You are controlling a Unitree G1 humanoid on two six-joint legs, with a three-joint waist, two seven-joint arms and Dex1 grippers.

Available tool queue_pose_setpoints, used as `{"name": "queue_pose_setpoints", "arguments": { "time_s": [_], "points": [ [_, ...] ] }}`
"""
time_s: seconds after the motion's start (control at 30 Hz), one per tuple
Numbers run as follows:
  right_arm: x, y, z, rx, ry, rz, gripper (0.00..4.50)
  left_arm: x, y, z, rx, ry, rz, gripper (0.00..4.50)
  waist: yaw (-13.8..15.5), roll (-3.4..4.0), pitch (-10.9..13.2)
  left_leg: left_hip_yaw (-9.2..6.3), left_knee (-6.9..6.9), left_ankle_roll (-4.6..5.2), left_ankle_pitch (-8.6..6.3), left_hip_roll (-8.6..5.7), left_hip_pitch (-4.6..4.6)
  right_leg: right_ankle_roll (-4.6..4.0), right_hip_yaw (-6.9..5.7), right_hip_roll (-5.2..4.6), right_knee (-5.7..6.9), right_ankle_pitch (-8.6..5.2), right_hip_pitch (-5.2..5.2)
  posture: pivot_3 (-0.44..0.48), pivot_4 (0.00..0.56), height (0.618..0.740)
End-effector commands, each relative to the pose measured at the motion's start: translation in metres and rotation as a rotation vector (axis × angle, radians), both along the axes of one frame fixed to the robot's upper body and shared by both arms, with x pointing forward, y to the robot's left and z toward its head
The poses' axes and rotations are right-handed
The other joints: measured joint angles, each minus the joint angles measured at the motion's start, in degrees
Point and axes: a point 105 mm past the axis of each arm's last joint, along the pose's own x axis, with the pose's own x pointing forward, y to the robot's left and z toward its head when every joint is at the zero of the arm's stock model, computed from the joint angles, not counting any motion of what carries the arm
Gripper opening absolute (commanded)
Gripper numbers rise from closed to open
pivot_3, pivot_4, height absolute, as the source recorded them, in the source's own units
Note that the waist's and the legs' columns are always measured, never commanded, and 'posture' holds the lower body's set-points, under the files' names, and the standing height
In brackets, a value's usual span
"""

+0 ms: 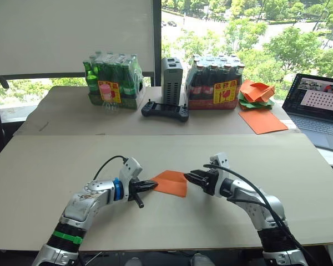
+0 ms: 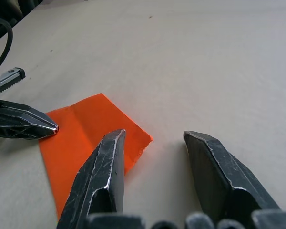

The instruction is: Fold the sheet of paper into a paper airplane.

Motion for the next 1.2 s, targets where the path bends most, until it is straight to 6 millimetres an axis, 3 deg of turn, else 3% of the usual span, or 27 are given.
{"name": "queue_pose_setpoints", "arguments": {
  "time_s": [0.03, 0.93, 1.1, 1.13, 1.2],
  "points": [
    [-0.005, 0.005, 0.005, 0.041, 0.018, 0.042, 2.21, -0.008, 0.006, -0.021, 0.061, 0.066, 0.011, 0.00, 0.0, 0.00, 0.0, 0.00, 0.00, 0.00, 0.00, 0.00, 0.00, 0.00, 0.00, 0.00, 0.00, 0.00, 0.00, 0.000, 0.150, 0.740],
    [-0.009, 0.026, 0.011, 0.100, 0.040, 0.106, 2.21, -0.010, 0.004, -0.021, 0.067, 0.057, 0.013, 0.00, 0.0, 0.01, 0.0, 0.00, -0.01, 0.00, 0.00, 0.00, 0.00, 0.04, 0.00, 0.00, -0.01, -0.03, 0.00, 0.000, 0.150, 0.740],
    [-0.008, 0.025, 0.014, 0.087, 0.006, 0.103, 0.29, -0.010, 0.004, -0.021, 0.065, 0.058, 0.014, 0.00, 0.0, 0.00, 0.0, 0.00, -0.01, 0.00, 0.00, 0.00, 0.00, 0.09, 0.00, 0.00, -0.02, -0.05, 0.00, 0.000, 0.150, 0.740],
    [-0.007, 0.025, 0.015, 0.091, -0.008, 0.101, 0.02, -0.010, 0.004, -0.021, 0.065, 0.059, 0.014, 0.00, 0.0, 0.00, 0.0, 0.00, -0.01, 0.00, 0.00, 0.00, 0.00, 0.11, 0.00, 0.00, -0.02, -0.06, 0.01, 0.000, 0.150, 0.740],
    [-0.007, 0.024, 0.018, 0.094, -0.029, 0.095, 0.02, -0.011, 0.005, -0.021, 0.065, 0.059, 0.015, 0.00, 0.0, 0.01, 0.0, 0.00, -0.01, 0.00, 0.00, 0.00, 0.00, 0.17, 0.00, 0.00, -0.02, -0.10, 0.00, 0.000, 0.150, 0.740]
  ]
}}
